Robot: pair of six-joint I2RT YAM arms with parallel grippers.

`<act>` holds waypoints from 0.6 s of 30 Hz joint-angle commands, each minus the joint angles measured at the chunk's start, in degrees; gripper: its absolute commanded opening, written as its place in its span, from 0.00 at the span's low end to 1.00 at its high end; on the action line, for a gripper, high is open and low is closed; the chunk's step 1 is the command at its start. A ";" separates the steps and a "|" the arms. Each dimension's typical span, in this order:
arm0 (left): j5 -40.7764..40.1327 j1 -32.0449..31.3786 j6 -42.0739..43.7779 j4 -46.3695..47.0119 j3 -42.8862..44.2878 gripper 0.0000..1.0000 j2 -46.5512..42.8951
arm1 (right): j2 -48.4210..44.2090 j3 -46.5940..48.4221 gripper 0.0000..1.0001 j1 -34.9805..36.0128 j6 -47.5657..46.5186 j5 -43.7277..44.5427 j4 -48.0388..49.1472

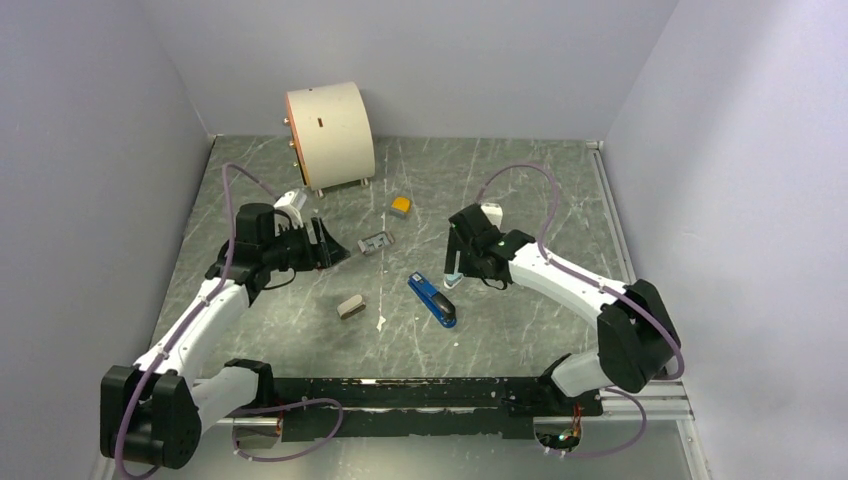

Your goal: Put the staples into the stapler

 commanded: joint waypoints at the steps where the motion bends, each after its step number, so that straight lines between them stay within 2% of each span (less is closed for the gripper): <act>1: 1.29 -1.05 -0.55 1.99 -0.14 0.75 1.42 | 1.45 -0.20 0.77 0.21 12.63 4.30 0.00; 9: -2.27 -1.08 -0.56 -0.02 0.81 0.71 3.62 | 8.46 3.27 0.72 1.13 19.84 7.99 -0.62; 14: -3.04 -1.13 -0.86 -0.49 0.79 0.71 4.08 | 11.42 3.86 0.56 1.48 20.30 8.29 -0.56; 18: -3.89 -1.10 -0.50 -1.53 1.32 0.69 4.90 | 13.60 4.72 0.47 1.51 19.38 7.85 -0.87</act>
